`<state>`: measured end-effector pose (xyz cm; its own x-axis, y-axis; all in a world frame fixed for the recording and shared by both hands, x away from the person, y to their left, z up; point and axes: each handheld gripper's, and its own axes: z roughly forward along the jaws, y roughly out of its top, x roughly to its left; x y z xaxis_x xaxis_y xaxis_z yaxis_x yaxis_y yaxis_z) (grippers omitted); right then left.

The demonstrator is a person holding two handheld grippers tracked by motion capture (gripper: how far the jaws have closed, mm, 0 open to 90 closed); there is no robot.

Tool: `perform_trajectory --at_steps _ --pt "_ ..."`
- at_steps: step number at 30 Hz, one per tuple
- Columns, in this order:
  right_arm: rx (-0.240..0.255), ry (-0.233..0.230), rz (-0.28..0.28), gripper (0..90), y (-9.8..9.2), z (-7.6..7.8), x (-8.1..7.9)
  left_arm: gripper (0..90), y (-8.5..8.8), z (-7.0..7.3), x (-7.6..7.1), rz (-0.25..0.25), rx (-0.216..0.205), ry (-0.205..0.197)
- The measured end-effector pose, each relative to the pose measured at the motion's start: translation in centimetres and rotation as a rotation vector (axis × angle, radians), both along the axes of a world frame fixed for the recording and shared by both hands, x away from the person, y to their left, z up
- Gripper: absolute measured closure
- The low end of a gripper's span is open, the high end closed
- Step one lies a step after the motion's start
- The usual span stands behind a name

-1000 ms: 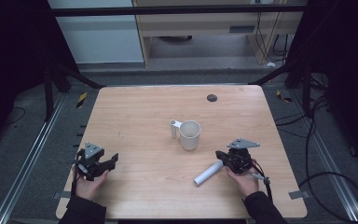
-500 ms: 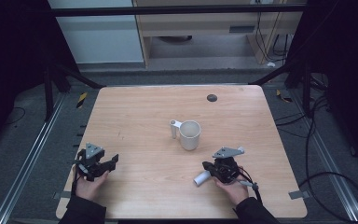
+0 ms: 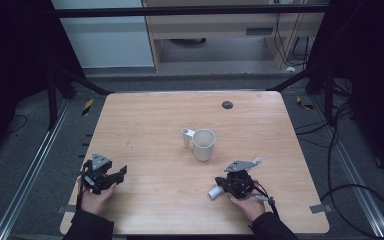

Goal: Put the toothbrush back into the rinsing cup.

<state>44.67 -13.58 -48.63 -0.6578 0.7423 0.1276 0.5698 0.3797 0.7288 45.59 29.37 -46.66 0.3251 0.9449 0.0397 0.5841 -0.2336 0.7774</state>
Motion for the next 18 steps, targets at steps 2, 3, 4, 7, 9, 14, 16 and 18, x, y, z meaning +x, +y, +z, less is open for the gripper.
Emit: perform_trajectory --at_steps 2,3,4,7,9,14,16,18 --pt "-0.004 0.003 0.002 90.0 -0.01 -0.01 -0.01 37.8 0.00 0.00 0.00 0.001 0.000 0.000" --pt "-0.004 0.003 0.002 90.0 -0.01 -0.01 -0.01 37.8 0.01 0.00 0.00 0.001 0.000 0.000" --pt "-0.004 0.005 0.003 90.0 -0.01 -0.02 -0.03 37.8 0.02 0.01 -0.01 0.001 0.000 -0.001" --pt "-0.015 0.005 0.010 90.0 -0.03 -0.09 -0.12 37.8 0.04 0.00 -0.01 0.002 0.000 0.000" --pt "-0.015 0.004 0.012 90.0 -0.06 -0.09 -0.14 37.8 0.06 0.00 -0.02 0.003 0.000 0.000" --pt "-0.020 0.014 0.009 90.0 -0.34 -0.04 -0.39 37.7 0.07 -0.01 -0.02 0.003 0.001 0.001" --pt "-0.024 0.019 0.011 90.0 -0.46 -0.04 -0.53 37.7 0.07 -0.01 -0.02 0.002 0.001 0.002" --pt "-0.026 0.015 0.013 90.0 -0.50 -0.08 -0.56 37.7 0.08 0.01 -0.03 0.002 0.001 0.002"
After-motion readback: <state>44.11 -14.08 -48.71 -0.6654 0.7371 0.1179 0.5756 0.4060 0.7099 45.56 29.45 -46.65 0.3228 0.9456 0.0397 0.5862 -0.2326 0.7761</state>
